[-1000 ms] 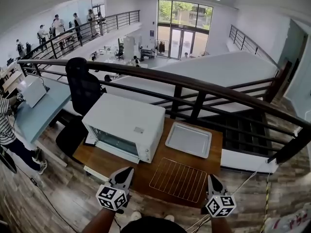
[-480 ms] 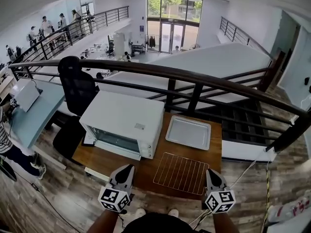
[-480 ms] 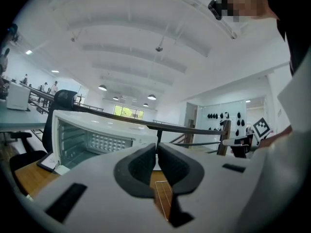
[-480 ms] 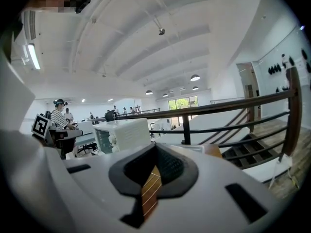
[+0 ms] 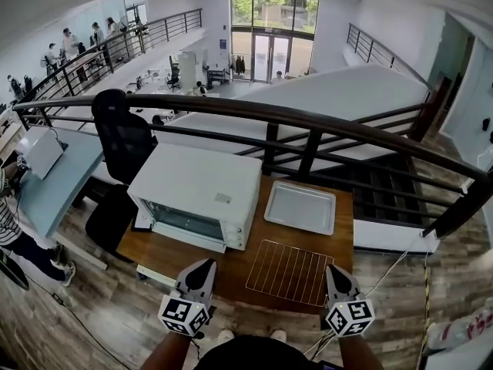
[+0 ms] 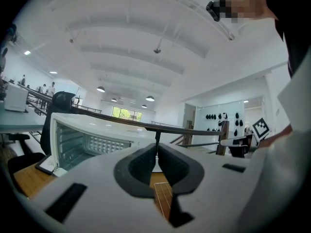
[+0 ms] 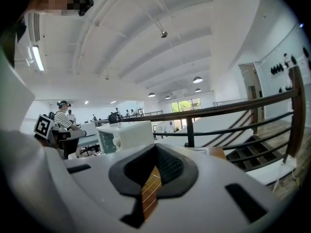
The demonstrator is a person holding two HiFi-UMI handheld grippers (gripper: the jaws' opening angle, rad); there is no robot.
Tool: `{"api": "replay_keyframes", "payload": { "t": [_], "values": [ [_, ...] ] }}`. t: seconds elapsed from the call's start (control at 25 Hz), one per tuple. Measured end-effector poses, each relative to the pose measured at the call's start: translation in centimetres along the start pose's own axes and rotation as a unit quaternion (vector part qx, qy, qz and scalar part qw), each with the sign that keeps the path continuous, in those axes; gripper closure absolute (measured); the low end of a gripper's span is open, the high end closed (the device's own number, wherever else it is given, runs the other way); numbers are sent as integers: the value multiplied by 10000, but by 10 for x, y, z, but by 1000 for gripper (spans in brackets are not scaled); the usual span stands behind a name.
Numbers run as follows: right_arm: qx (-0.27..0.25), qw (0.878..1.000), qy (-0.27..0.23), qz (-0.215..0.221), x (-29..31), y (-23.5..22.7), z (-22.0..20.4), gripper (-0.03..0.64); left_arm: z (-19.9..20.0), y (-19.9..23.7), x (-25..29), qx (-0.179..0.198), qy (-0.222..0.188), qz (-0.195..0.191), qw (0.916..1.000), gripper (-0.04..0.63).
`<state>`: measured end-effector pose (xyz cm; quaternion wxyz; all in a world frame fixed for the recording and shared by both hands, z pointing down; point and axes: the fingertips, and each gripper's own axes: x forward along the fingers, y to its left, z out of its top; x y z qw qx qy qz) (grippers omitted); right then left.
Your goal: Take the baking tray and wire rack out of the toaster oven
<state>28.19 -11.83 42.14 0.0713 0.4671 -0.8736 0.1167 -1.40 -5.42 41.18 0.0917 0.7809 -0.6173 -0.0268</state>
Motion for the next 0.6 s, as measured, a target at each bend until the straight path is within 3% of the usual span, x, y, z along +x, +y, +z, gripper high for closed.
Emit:
{"api": "replay_keyframes", "payload": {
  "t": [0.6],
  "values": [
    [-92,9999,31,79,1,-3,1,621,-4,-9,1,169,92,34,9998,572]
  ]
}}
